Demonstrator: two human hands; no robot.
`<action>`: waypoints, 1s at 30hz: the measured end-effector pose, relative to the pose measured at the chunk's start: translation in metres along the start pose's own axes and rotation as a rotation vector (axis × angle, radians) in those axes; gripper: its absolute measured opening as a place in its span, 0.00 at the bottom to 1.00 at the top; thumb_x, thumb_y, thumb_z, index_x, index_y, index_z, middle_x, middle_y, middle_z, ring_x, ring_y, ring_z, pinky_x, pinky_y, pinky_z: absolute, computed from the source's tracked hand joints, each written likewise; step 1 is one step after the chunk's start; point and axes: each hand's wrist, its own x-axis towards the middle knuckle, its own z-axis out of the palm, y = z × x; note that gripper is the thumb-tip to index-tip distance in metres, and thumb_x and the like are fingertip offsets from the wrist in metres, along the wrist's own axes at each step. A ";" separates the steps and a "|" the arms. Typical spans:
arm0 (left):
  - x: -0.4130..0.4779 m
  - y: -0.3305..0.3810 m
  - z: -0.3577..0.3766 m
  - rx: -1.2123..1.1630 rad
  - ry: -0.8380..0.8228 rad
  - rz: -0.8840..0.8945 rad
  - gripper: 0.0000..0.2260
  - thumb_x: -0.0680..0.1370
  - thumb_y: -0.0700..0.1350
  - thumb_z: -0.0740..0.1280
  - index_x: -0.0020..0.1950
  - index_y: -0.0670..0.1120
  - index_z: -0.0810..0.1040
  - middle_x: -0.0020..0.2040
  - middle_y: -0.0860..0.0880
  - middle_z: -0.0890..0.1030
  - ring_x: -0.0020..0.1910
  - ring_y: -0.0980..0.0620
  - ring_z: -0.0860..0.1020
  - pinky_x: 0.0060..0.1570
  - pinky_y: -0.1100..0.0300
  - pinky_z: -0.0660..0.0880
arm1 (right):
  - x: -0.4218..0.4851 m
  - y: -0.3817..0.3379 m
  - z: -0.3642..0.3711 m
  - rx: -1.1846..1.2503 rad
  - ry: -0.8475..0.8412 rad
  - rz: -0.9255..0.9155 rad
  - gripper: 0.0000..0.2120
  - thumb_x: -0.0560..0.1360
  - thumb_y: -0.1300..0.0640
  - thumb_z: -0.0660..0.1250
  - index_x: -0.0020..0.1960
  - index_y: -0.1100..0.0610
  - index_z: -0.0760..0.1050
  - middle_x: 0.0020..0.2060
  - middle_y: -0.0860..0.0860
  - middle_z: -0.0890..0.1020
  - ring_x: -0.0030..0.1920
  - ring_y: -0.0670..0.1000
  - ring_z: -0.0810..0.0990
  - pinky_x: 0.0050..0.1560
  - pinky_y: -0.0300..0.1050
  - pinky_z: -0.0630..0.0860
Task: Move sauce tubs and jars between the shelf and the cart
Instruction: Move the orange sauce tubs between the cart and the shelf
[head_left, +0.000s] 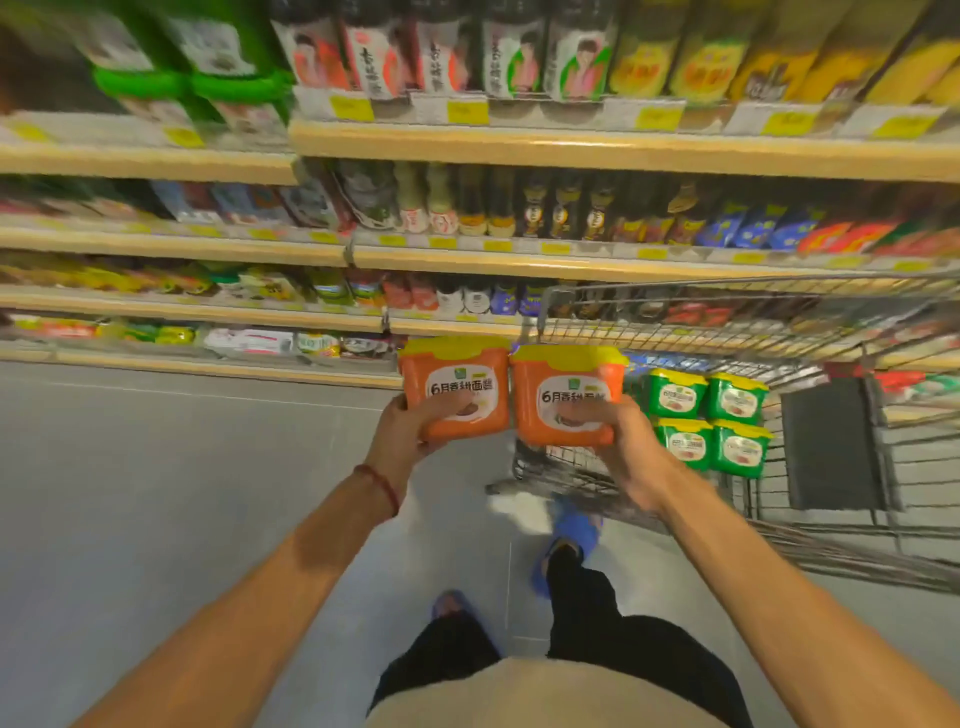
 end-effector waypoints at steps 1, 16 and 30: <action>-0.012 0.004 -0.016 -0.005 0.007 0.021 0.25 0.54 0.54 0.79 0.49 0.50 0.84 0.45 0.51 0.88 0.44 0.56 0.86 0.54 0.54 0.79 | -0.005 -0.001 0.017 -0.012 -0.028 -0.006 0.26 0.60 0.59 0.78 0.59 0.57 0.84 0.55 0.59 0.87 0.54 0.59 0.87 0.55 0.55 0.82; -0.121 0.075 -0.208 -0.298 0.268 0.376 0.23 0.54 0.39 0.78 0.49 0.41 0.82 0.39 0.48 0.87 0.36 0.53 0.85 0.34 0.63 0.80 | -0.005 -0.047 0.239 -0.170 -0.286 -0.179 0.29 0.56 0.60 0.81 0.56 0.62 0.82 0.44 0.56 0.89 0.43 0.54 0.88 0.41 0.43 0.83; -0.044 0.194 -0.371 -0.412 0.380 0.420 0.23 0.59 0.42 0.76 0.54 0.41 0.85 0.50 0.41 0.86 0.49 0.44 0.83 0.62 0.47 0.79 | 0.146 -0.100 0.441 -0.241 -0.416 -0.271 0.41 0.54 0.53 0.84 0.65 0.60 0.79 0.53 0.57 0.88 0.54 0.61 0.88 0.55 0.60 0.84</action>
